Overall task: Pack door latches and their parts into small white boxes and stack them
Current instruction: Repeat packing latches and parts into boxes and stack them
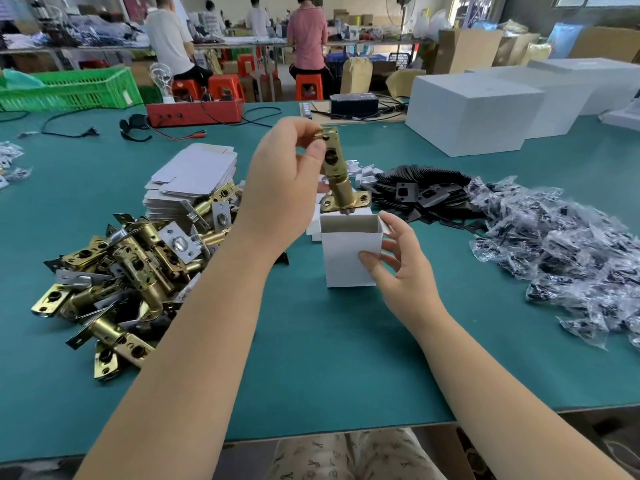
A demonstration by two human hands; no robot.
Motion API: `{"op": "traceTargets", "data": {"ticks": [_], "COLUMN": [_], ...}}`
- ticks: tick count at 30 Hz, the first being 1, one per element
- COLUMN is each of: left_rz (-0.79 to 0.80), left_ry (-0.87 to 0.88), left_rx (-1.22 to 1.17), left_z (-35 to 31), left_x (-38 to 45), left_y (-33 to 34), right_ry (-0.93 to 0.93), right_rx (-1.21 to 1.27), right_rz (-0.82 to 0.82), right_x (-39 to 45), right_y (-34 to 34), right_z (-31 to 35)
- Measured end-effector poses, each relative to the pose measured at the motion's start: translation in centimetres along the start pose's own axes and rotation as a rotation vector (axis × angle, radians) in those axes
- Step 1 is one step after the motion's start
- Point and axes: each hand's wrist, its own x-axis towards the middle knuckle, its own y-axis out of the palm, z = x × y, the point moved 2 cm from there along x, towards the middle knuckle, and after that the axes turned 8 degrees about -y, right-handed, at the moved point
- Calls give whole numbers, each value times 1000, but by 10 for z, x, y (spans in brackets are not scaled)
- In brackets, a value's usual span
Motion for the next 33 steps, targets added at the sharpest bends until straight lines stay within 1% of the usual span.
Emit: {"op": "traceTargets", "data": {"ticks": [6, 10, 14, 17, 19, 21, 23, 25, 27, 28, 29, 30, 33], "left_rz": [103, 70, 69, 115, 169, 203, 205, 208, 165, 136, 117, 119, 210], "left_ry": [89, 139, 113, 105, 92, 94, 42, -89, -263, -342, -386, -395, -366], "left_rx": [160, 268, 241, 277, 347, 490, 549, 421, 257, 241, 303, 418, 822], "left_z": [6, 14, 15, 21, 30, 44, 58, 68, 78, 85, 93, 101, 120], "left_x": [-4, -9, -12, -12, -12, -14, -15, -11, -1, 6, 13, 20, 42], "left_y": [24, 26, 25, 27, 32, 38, 41, 39, 32, 28, 25, 22, 19], "right_ry": [16, 32, 46, 41, 36, 40, 43, 52, 63, 67, 67, 63, 59], "right_rx": [19, 26, 54, 70, 80, 87, 86, 80, 73, 65, 56, 48, 50], "right_rz": [-13, -32, -19, -4, -4, -9, -14, -12, -16, -28, -48, -71, -127], "right_x": [0, 3, 3, 3, 2, 2, 2, 3, 3, 2, 2, 2, 4], "right_y": [-1, -2, -1, 0, 1, 1, 1, 0, 0, 0, 0, -1, -6], "right_z": [0, -2, -3, -2, -2, -2, -2, -3, -4, -4, -4, -4, -4]}}
